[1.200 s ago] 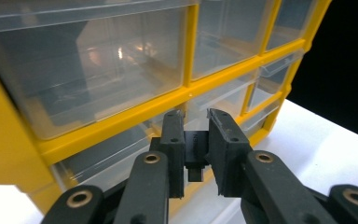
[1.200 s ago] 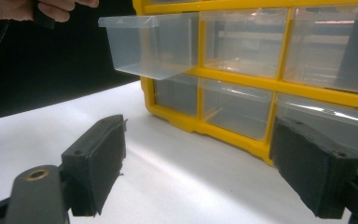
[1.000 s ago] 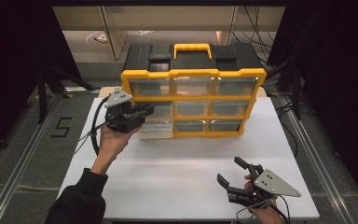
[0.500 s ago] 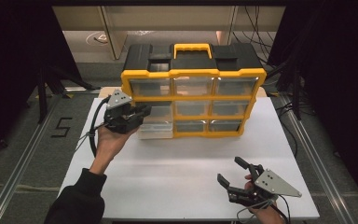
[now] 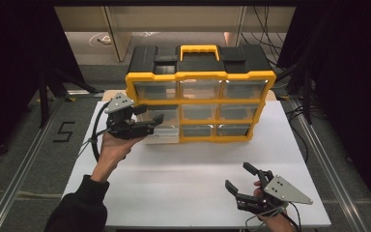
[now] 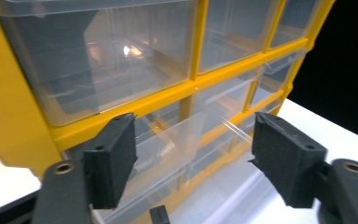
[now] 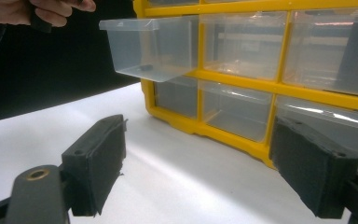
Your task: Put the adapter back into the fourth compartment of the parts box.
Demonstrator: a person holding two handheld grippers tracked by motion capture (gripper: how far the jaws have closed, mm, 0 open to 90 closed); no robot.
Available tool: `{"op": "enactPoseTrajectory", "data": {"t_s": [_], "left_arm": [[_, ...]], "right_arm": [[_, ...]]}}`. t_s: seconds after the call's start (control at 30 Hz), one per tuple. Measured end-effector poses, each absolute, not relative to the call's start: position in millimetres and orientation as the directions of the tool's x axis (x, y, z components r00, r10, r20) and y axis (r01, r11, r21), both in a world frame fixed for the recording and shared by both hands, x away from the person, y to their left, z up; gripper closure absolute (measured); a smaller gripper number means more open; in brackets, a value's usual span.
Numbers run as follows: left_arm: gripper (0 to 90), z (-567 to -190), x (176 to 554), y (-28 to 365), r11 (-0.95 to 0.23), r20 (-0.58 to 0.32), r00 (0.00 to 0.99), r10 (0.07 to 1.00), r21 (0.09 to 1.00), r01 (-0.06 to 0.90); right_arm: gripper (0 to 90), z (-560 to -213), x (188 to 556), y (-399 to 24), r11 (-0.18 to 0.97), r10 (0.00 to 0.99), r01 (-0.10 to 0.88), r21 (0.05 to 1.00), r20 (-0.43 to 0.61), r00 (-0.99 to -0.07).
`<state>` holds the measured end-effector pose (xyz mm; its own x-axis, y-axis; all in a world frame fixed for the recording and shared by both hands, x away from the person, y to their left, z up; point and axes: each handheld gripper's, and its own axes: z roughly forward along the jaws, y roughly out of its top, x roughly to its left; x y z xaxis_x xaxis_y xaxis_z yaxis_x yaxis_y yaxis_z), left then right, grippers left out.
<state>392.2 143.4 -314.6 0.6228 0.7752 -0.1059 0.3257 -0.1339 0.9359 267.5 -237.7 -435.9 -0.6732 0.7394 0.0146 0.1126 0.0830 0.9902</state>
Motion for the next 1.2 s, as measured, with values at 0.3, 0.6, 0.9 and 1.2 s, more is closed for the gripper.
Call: {"op": "enactPoseTrajectory", "data": {"t_s": [0.3, 0.6, 0.9, 1.2], "left_arm": [[19.4, -315.2, 386.0, 141.9, -0.097, -0.134, 0.652, 0.747, 0.947, 0.305], [14.3, -313.7, 379.3, 140.3, -0.07, -0.15, 0.669, 0.728, 0.954, 0.29], [15.5, -312.8, 369.5, 133.6, -0.074, -0.155, 0.708, 0.689, 0.957, 0.281], [15.5, -317.1, 358.3, 123.1, -0.08, -0.148, 0.735, 0.662, 0.961, 0.266]], "right_arm": [[19.6, -436.1, 267.7, -237.7, 0.082, 0.74, 0.114, 0.99, 0.016, -0.673], [19.6, -436.4, 267.7, -237.3, 0.085, 0.739, 0.113, 0.99, 0.014, -0.674], [19.6, -436.9, 268.0, -237.3, 0.085, 0.739, 0.12, 0.989, 0.018, -0.673], [19.6, -437.0, 267.9, -237.1, 0.086, 0.739, 0.119, 0.989, 0.017, -0.673]]}}
